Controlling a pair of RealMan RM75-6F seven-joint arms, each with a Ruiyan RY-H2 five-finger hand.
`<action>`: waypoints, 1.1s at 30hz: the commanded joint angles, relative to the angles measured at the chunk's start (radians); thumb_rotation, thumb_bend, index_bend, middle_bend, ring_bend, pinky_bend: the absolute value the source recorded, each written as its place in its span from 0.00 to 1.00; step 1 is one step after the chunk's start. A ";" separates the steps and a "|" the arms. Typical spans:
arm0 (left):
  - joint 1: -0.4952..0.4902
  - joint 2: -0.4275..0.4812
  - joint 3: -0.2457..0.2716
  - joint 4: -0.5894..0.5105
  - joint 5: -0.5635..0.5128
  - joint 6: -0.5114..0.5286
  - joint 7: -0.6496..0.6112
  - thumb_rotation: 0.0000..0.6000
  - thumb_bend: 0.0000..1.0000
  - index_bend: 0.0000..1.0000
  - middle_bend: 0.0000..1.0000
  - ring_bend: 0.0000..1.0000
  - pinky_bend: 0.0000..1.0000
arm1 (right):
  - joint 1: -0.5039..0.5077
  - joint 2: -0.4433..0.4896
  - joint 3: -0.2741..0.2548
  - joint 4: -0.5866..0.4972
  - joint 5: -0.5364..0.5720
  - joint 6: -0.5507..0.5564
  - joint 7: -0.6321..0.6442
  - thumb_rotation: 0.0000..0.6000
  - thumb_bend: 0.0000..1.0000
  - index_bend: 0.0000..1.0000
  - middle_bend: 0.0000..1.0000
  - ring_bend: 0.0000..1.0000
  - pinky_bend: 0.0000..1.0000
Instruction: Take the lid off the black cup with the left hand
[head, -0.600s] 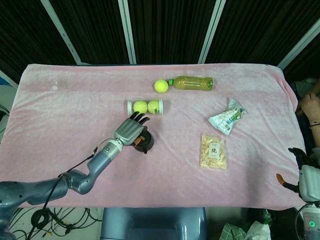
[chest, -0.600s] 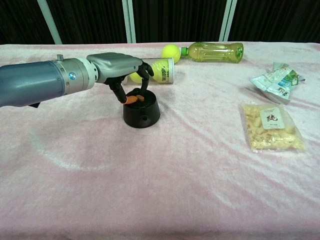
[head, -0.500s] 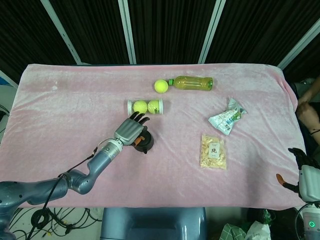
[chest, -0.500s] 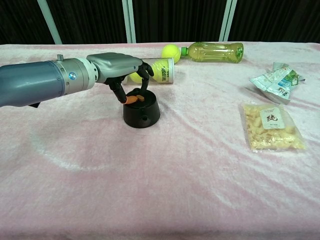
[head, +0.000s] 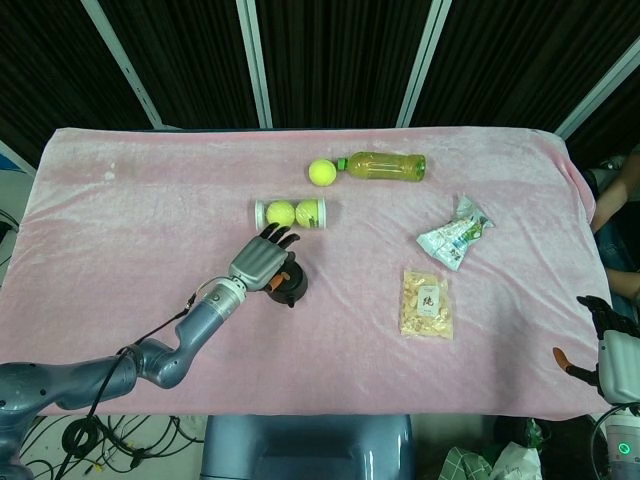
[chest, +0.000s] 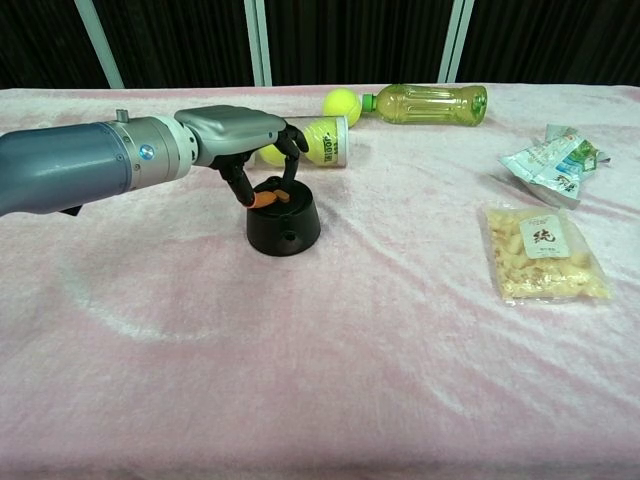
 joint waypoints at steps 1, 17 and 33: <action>0.001 0.002 0.002 0.000 -0.002 -0.002 0.001 1.00 0.42 0.54 0.12 0.00 0.00 | 0.000 0.000 0.001 -0.001 0.001 0.000 0.001 1.00 0.15 0.21 0.16 0.22 0.18; 0.000 0.002 0.003 -0.003 -0.002 0.002 0.009 1.00 0.42 0.54 0.12 0.00 0.00 | 0.000 0.002 0.000 0.000 0.002 -0.002 0.003 1.00 0.15 0.21 0.16 0.22 0.18; 0.018 0.040 -0.037 -0.071 0.050 0.062 -0.070 1.00 0.42 0.55 0.12 0.00 0.00 | 0.001 0.001 0.000 0.000 0.000 -0.004 0.005 1.00 0.15 0.21 0.16 0.22 0.18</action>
